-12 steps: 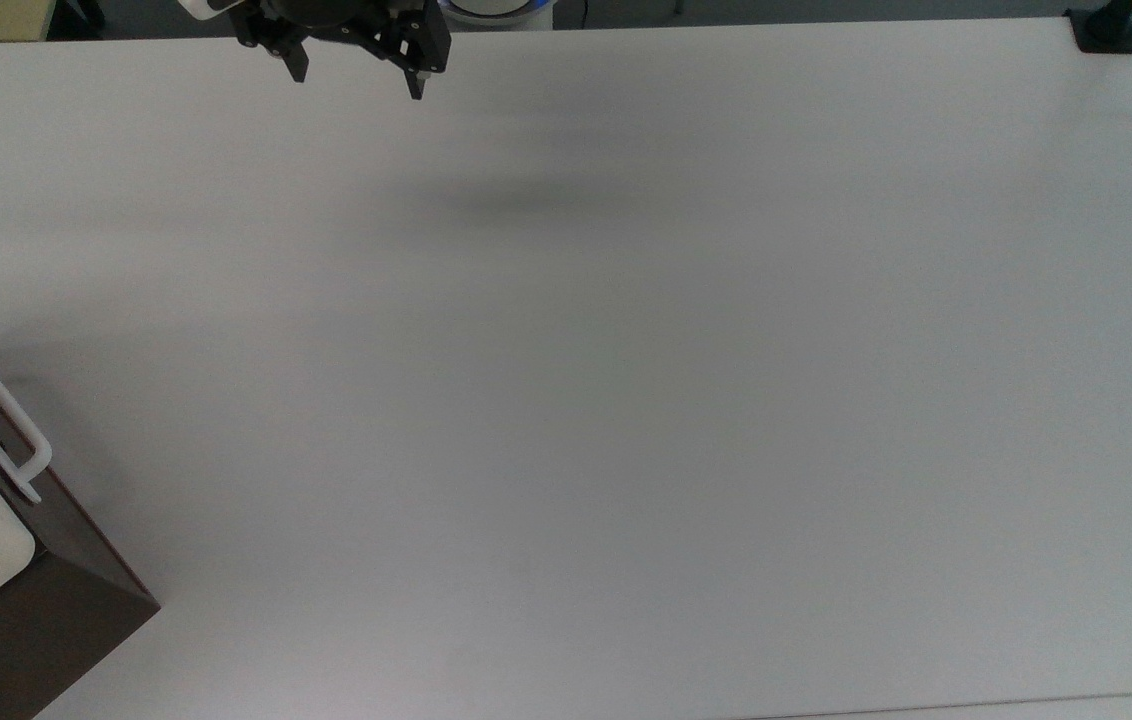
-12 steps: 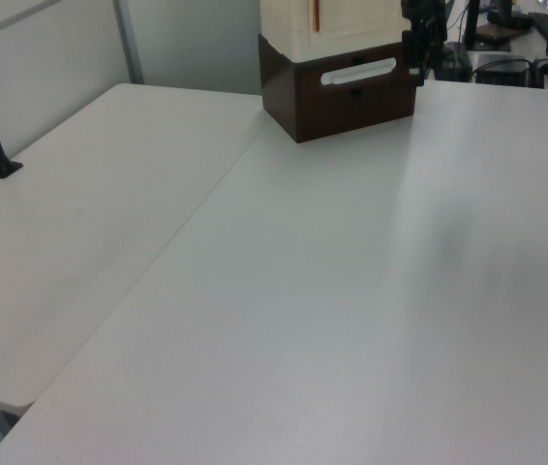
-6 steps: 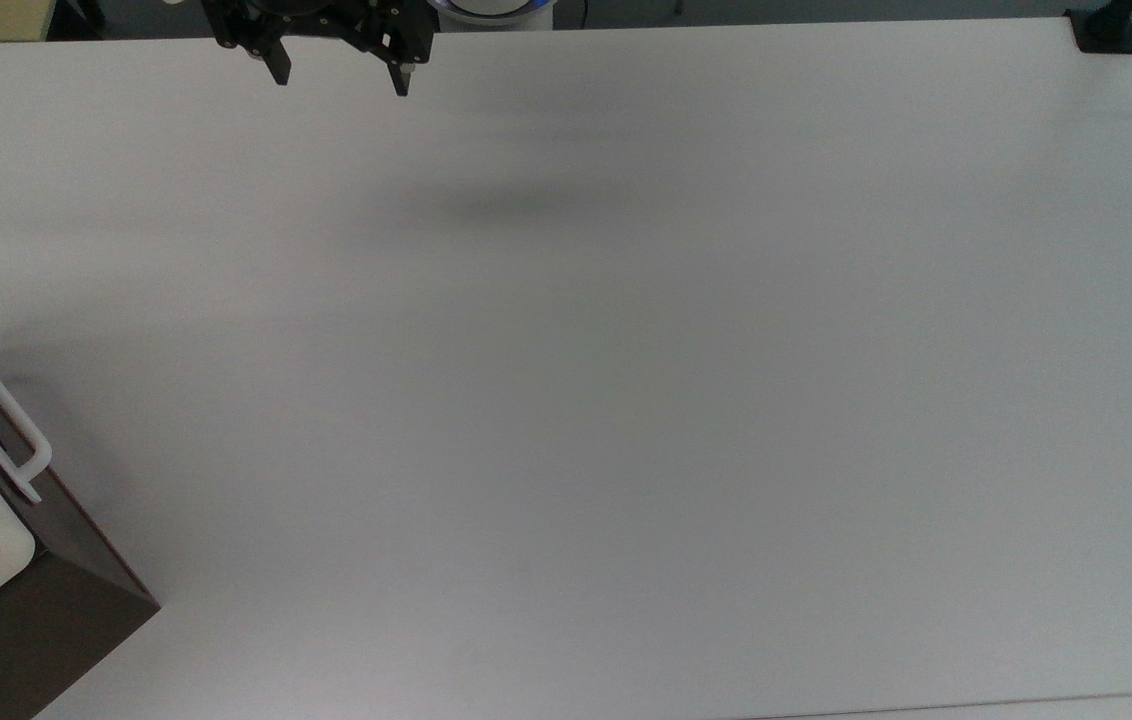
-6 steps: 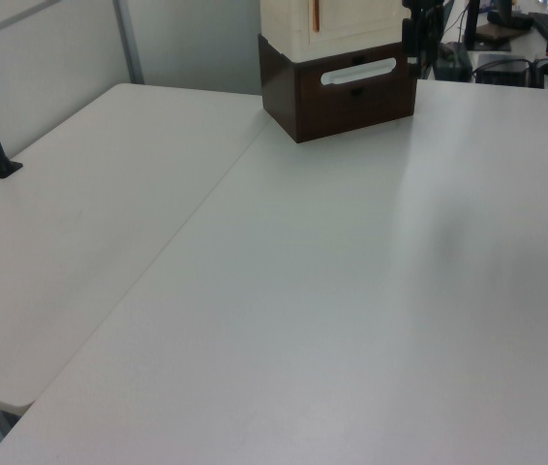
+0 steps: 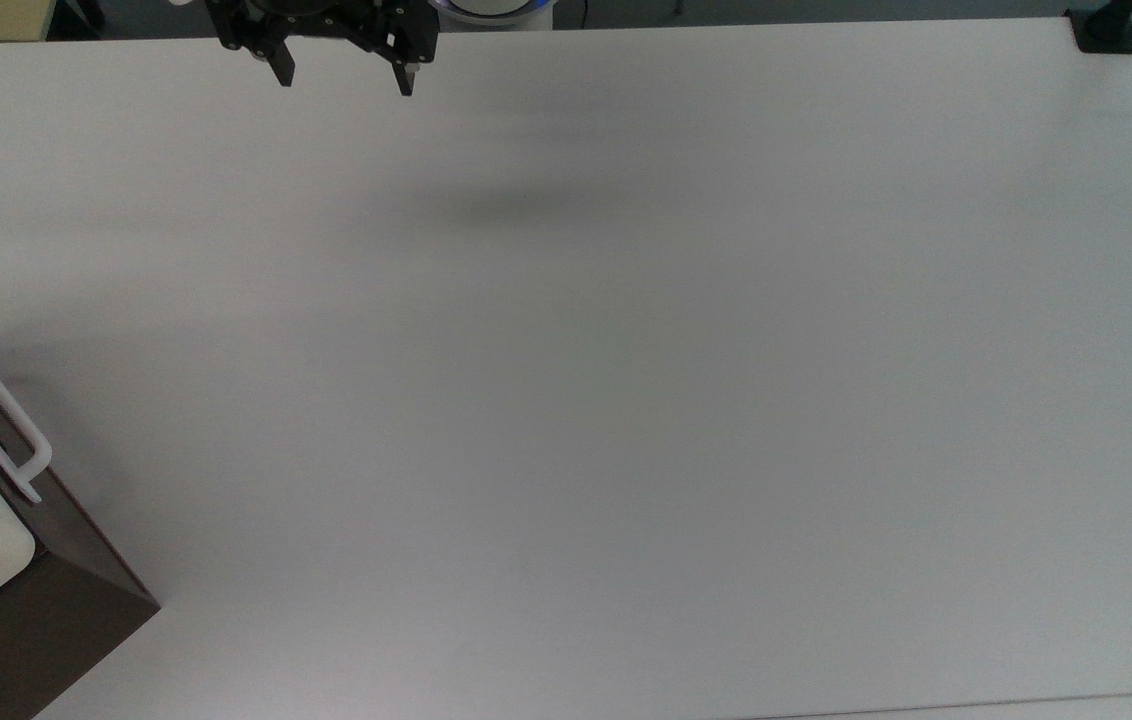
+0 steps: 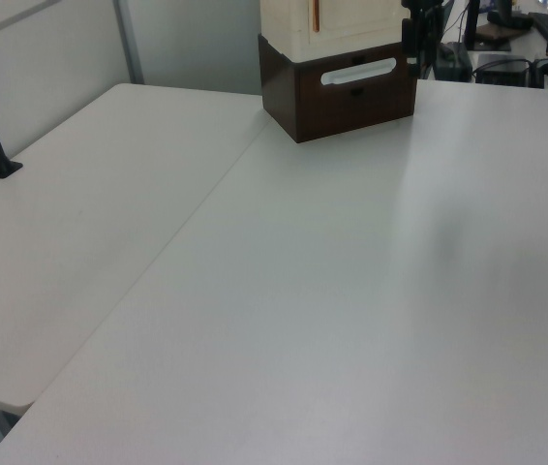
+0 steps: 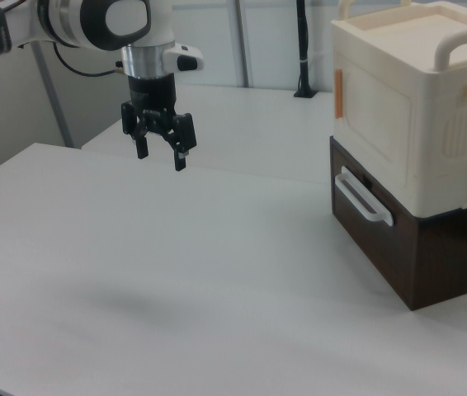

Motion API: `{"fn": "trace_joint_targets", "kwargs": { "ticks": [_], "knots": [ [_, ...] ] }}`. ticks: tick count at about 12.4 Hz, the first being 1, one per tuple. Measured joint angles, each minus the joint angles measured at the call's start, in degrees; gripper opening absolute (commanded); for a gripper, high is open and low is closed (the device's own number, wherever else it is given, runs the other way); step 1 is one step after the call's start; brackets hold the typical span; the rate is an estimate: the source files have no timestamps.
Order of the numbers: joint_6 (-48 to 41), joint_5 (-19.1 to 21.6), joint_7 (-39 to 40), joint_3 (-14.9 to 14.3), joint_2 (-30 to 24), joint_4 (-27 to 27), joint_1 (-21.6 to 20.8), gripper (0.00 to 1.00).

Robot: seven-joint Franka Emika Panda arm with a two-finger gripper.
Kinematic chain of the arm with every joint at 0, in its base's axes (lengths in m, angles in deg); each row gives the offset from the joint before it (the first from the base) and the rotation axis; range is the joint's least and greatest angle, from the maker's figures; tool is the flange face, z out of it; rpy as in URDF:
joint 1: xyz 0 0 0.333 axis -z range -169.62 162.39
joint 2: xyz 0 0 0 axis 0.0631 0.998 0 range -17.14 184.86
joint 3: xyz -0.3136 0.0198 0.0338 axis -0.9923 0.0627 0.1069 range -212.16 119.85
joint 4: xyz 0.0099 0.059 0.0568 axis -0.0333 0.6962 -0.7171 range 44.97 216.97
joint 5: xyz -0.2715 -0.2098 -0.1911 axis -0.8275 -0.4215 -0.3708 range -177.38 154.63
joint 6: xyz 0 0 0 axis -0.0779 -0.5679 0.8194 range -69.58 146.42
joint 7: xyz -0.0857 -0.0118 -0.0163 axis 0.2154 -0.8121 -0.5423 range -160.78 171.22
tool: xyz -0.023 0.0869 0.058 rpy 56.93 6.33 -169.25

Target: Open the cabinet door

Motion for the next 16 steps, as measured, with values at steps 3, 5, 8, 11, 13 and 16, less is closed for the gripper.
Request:
{"fn": "trace_joint_targets", "kwargs": {
  "ticks": [3, 5, 8, 11, 13, 16],
  "knots": [
    [8.80, 0.01, -1.46, -0.02, 0.08, 0.10, 0.19, 0.94],
    [21.26, 0.01, -7.58, -0.13, 0.20, 0.16, 0.38, 0.93],
    [36.08, -0.50, -17.35, -0.31, 2.01, 0.42, 2.69, 0.93],
    [46.09, -1.88, -21.26, -0.33, 4.69, 0.54, 4.64, 0.91],
    [55.22, -3.28, -24.04, -0.34, 7.86, 0.55, 5.89, 0.90],
    [65.82, -5.50, -28.72, -0.35, 12.73, -0.80, 8.12, 0.89]
  ]
}}
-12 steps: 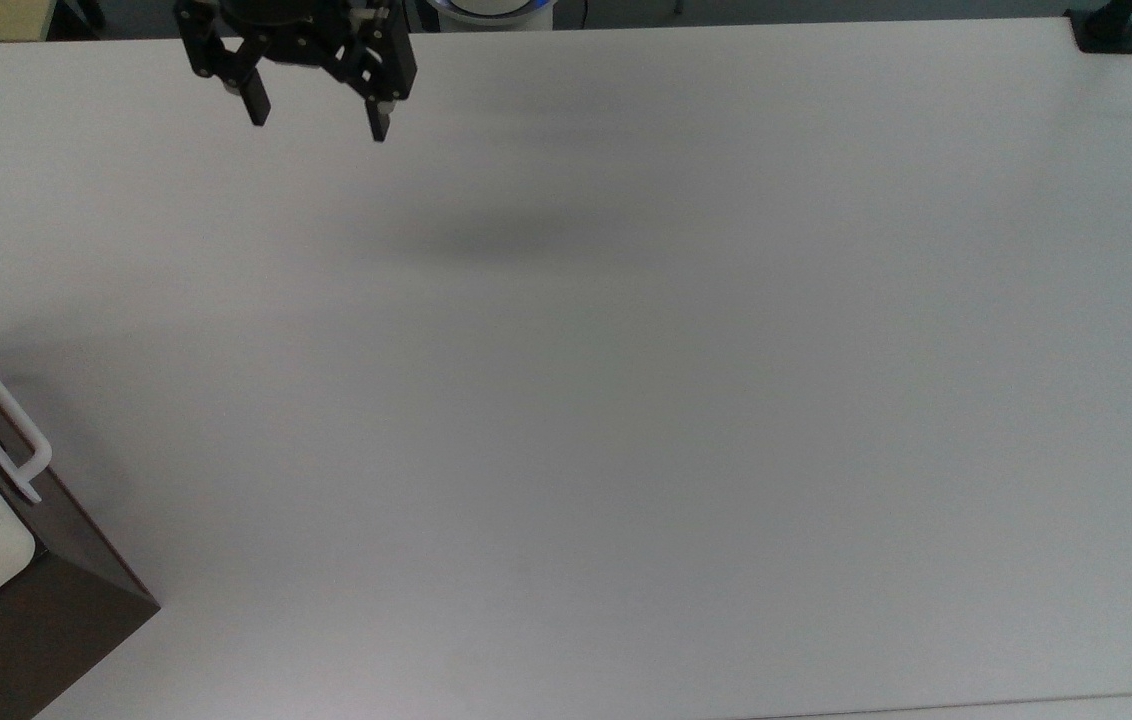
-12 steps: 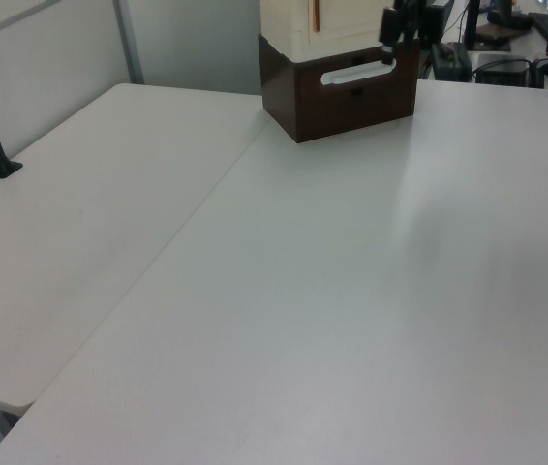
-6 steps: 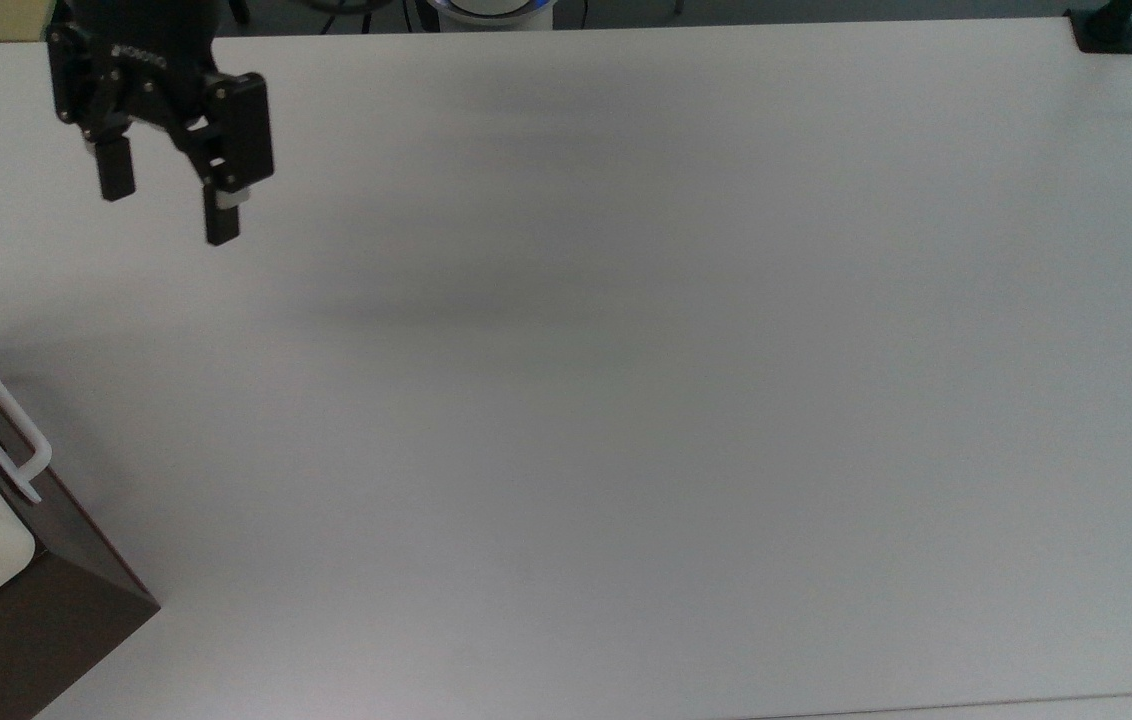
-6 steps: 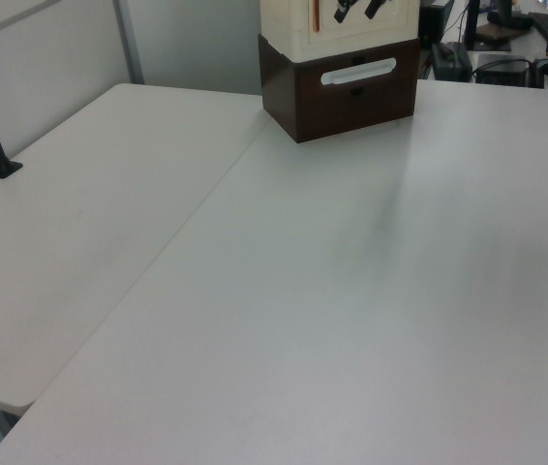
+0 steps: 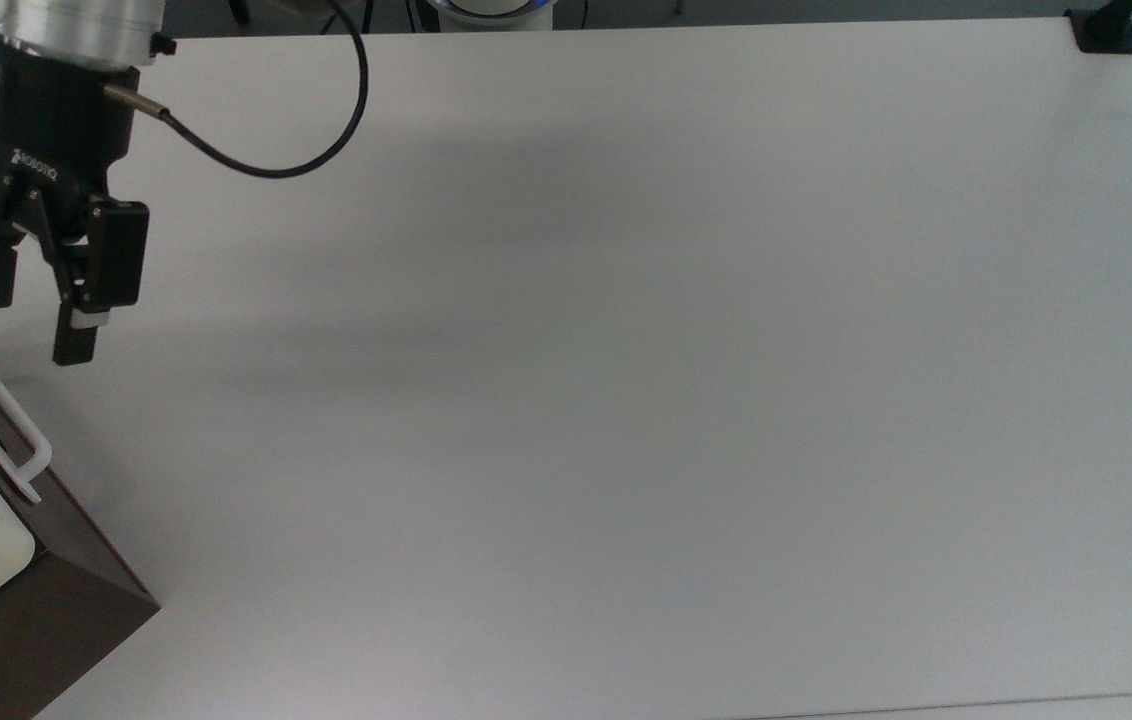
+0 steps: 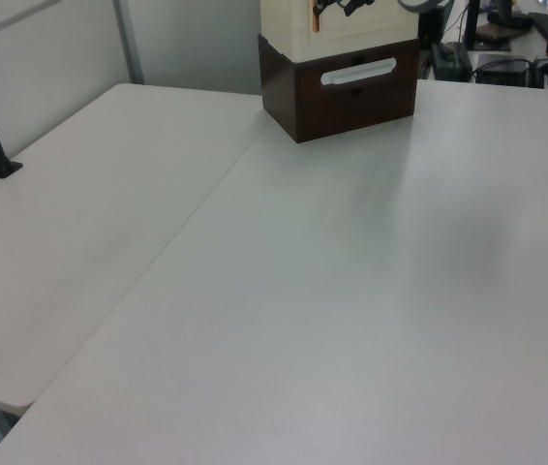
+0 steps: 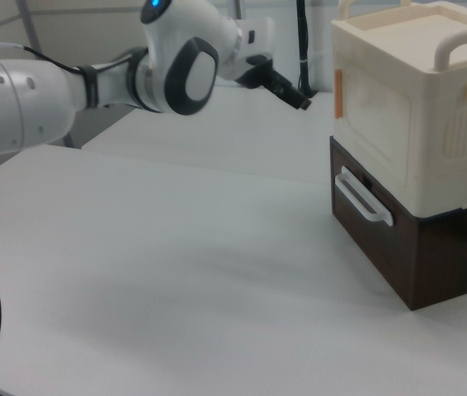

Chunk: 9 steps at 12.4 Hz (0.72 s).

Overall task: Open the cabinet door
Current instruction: 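Move the gripper toward the cream cabinet's door edge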

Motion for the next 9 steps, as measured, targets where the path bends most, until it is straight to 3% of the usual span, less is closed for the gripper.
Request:
{"fn": "trace_joint_targets", "kwargs": {
  "ticks": [6, 9],
  "knots": [
    [10.03, -0.46, -0.49, 0.00, 4.07, -2.45, 3.09, 0.87],
    [10.91, -5.11, -0.74, 0.00, 5.26, -4.08, 4.38, 0.86]
  ]
}}
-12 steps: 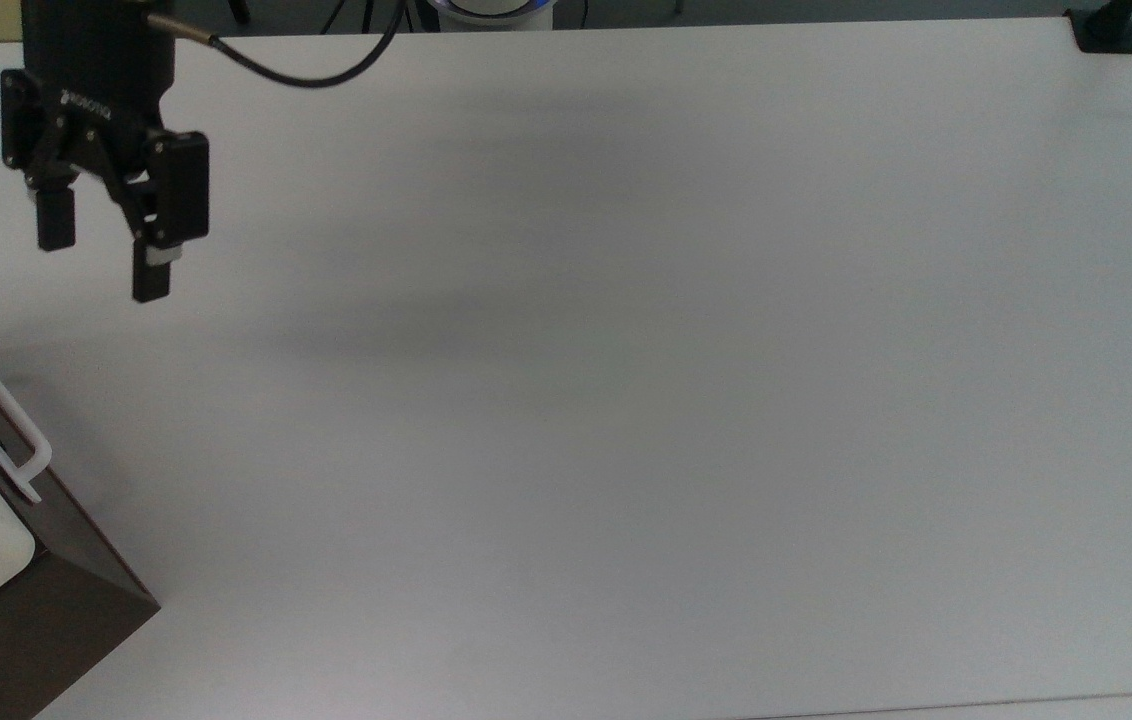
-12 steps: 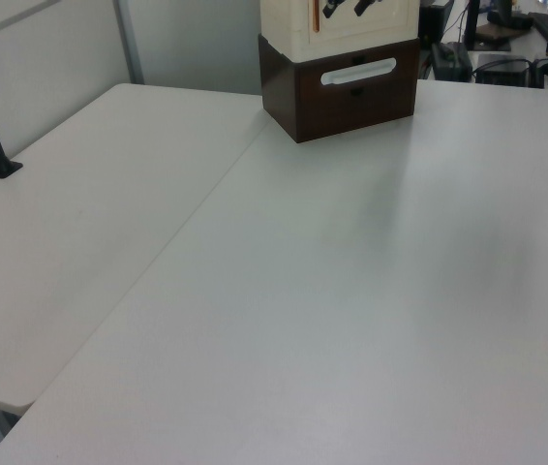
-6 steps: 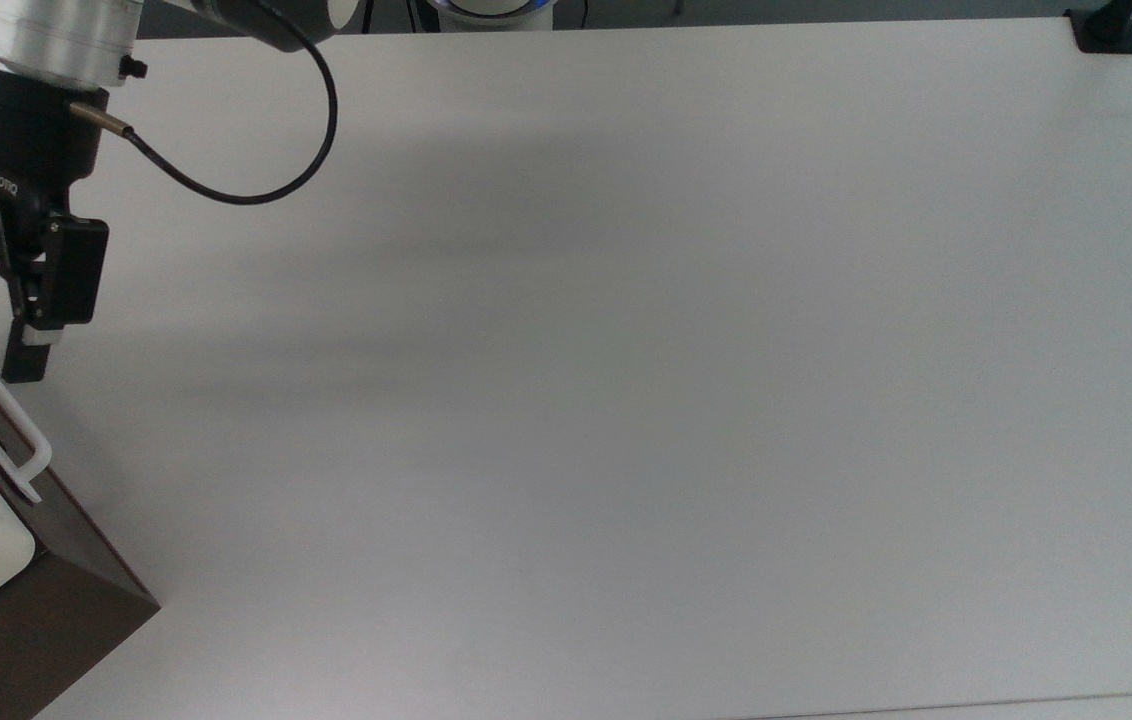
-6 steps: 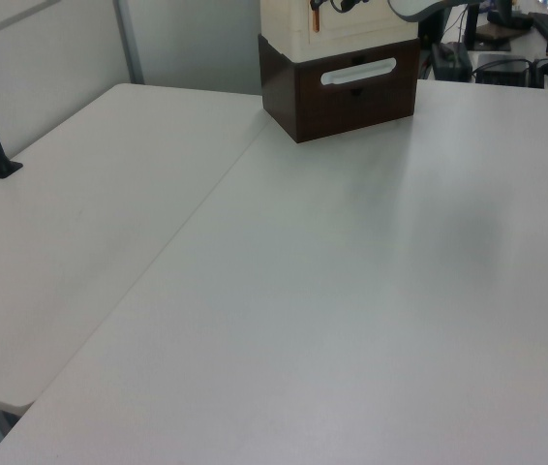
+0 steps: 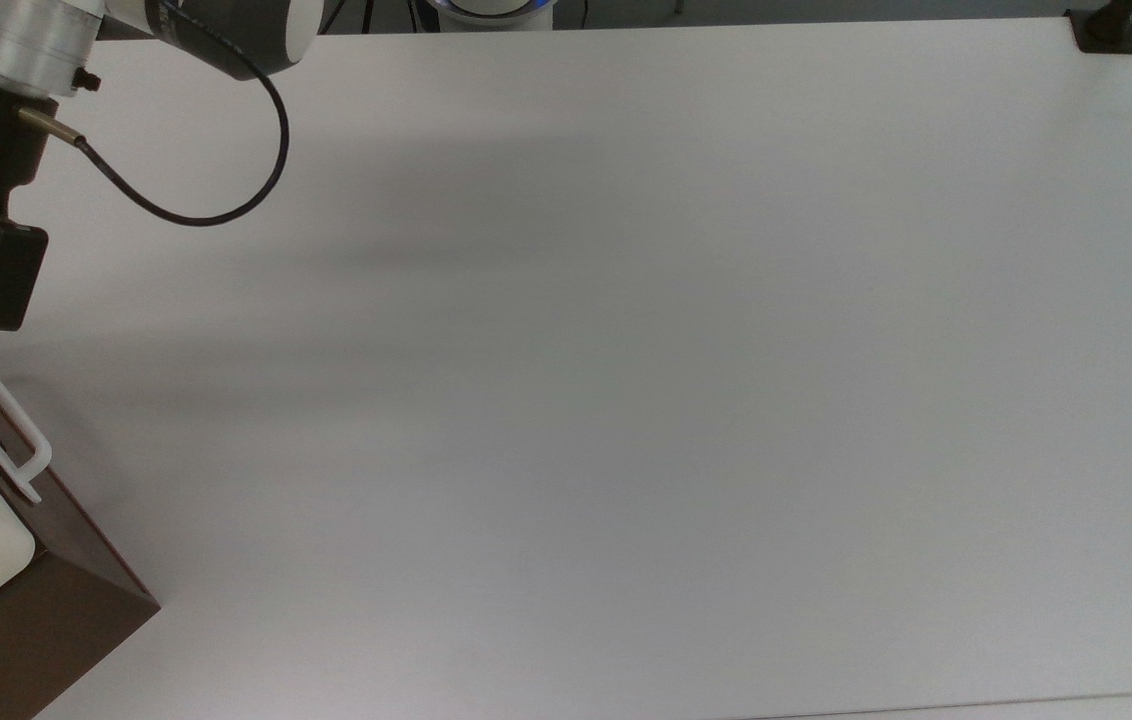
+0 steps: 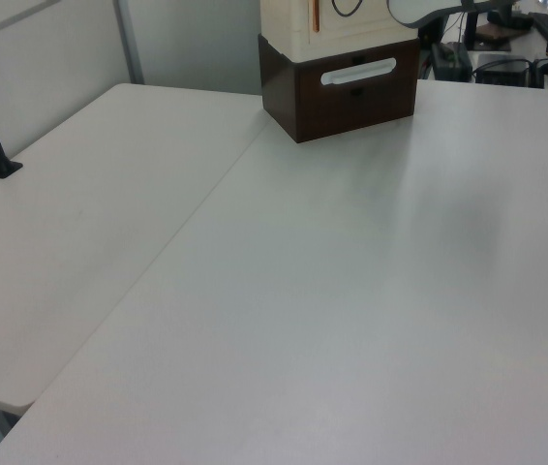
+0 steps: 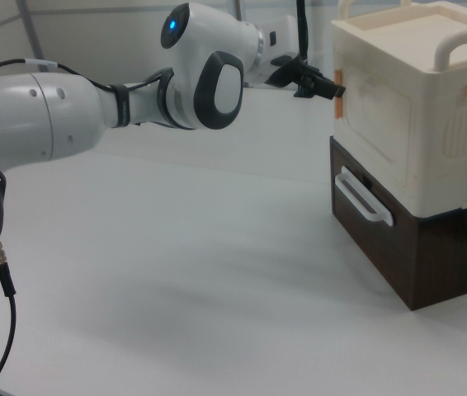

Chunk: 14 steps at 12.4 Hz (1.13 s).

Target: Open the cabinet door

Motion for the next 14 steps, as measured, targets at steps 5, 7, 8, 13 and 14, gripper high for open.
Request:
{"fn": "trace_joint_targets", "kwargs": {
  "ticks": [5, 7, 8, 13, 14],
  "knots": [
    [0.14, -3.37, -0.01, 0.00, 1.72, -1.38, 0.93, 0.81],
    [2.09, -3.93, -0.01, 0.00, 2.50, -1.40, 0.97, 0.79],
    [3.18, -3.94, -0.01, 0.00, 3.03, -1.40, 1.05, 0.79],
    [3.54, -3.94, -0.01, 0.01, 3.31, -1.85, 1.20, 0.79],
    [3.54, -3.94, -0.01, 0.04, 3.32, -1.97, 1.19, 0.79]
  ]
}}
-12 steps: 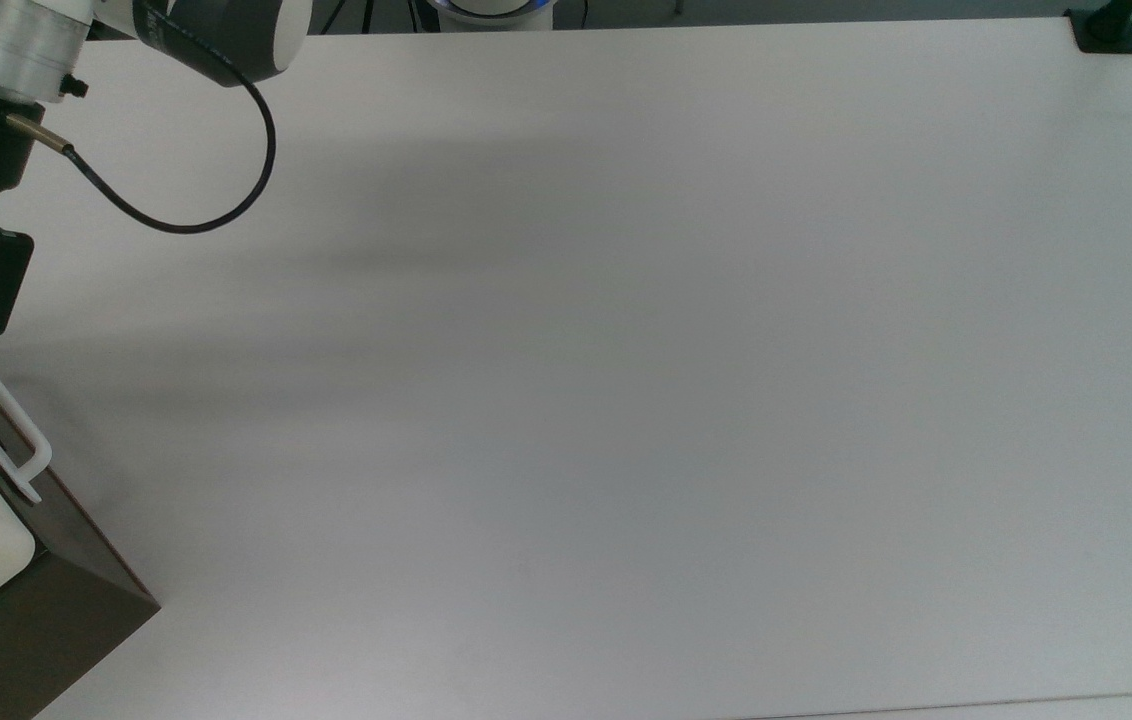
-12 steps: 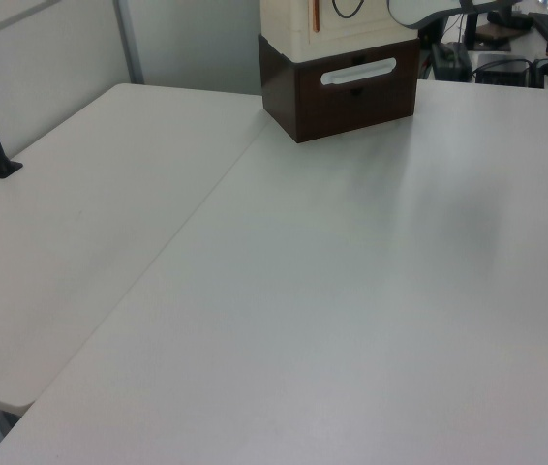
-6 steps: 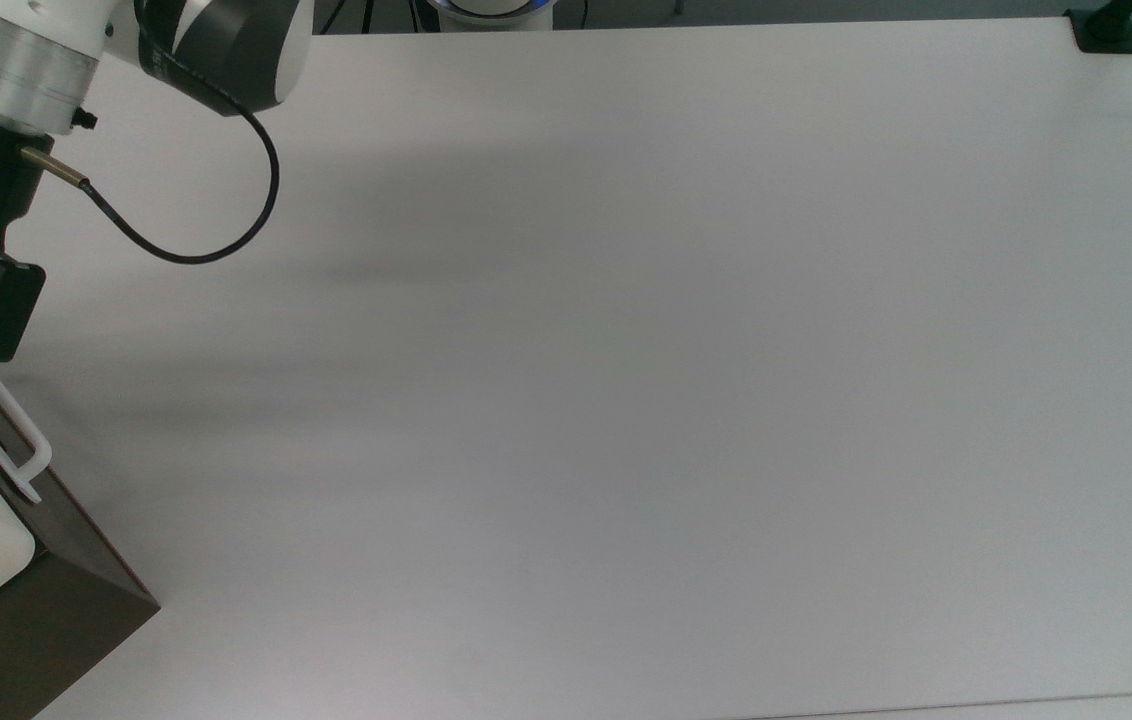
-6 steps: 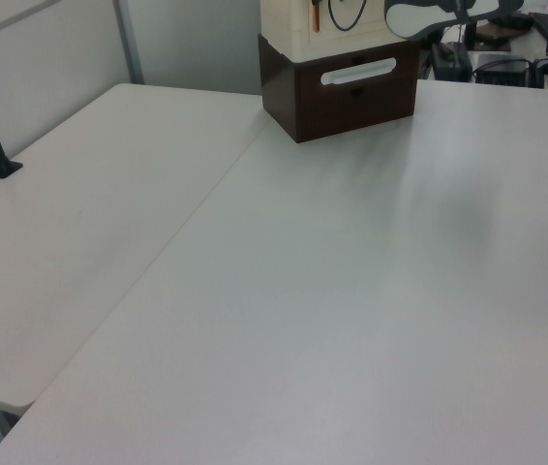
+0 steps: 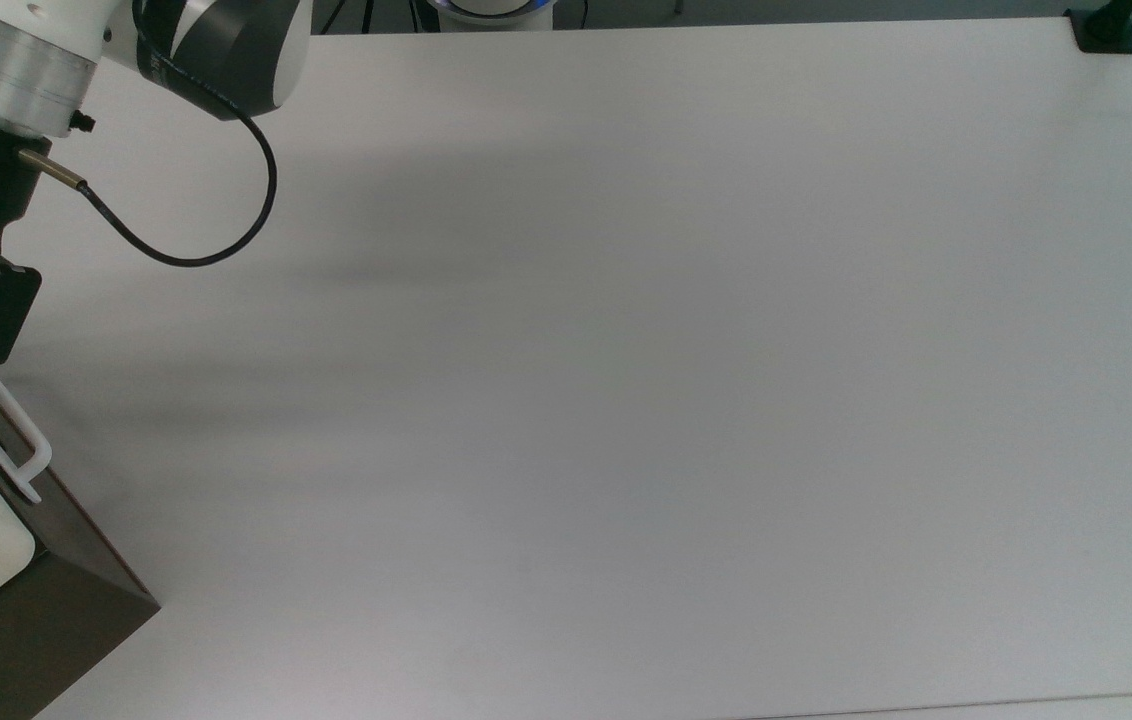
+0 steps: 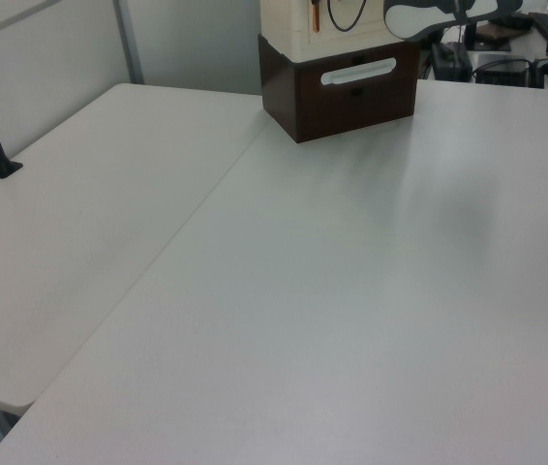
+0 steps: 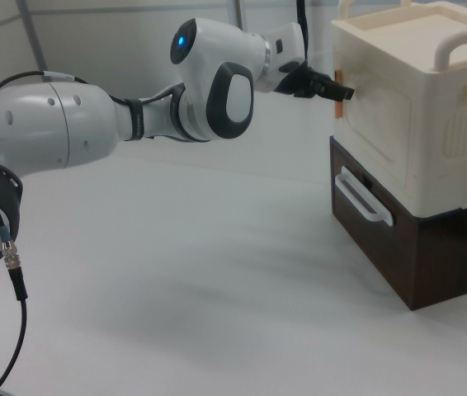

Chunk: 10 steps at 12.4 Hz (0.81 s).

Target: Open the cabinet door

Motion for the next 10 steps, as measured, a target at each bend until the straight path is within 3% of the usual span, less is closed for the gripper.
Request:
{"fn": "trace_joint_targets", "kwargs": {
  "ticks": [5, 10],
  "knots": [
    [0.04, -0.03, 0.00, 0.08, 0.93, -1.89, -0.45, 0.74],
    [0.04, -2.43, 0.00, 0.08, 2.72, -2.34, -0.48, 0.44]
  ]
}}
